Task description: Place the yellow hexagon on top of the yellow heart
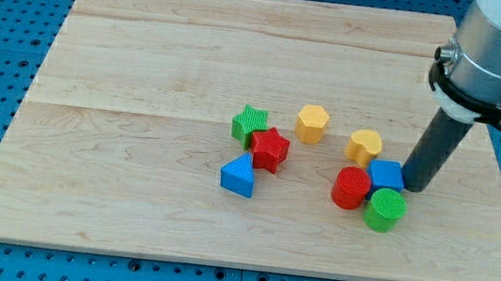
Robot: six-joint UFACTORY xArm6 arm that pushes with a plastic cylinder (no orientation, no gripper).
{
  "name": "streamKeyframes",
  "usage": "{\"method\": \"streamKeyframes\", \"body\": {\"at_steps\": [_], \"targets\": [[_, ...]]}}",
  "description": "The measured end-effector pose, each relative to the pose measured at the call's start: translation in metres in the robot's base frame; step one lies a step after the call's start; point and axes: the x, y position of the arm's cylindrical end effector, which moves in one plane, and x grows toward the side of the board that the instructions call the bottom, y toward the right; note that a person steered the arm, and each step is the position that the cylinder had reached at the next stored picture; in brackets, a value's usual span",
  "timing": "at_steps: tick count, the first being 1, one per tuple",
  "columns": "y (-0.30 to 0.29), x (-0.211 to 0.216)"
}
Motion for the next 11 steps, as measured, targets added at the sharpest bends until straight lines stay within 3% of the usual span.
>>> {"method": "streamKeyframes", "body": {"at_steps": [1,2,3,4,5,8,10,11], "targets": [[0.012,-0.061],[-0.042,-0.11],[-0.129,-0.124],[-0.17,-0.093],[-0.149,-0.062],[-0.074,-0.082],[-0.067,-0.099],[-0.122,-0.088]]}}
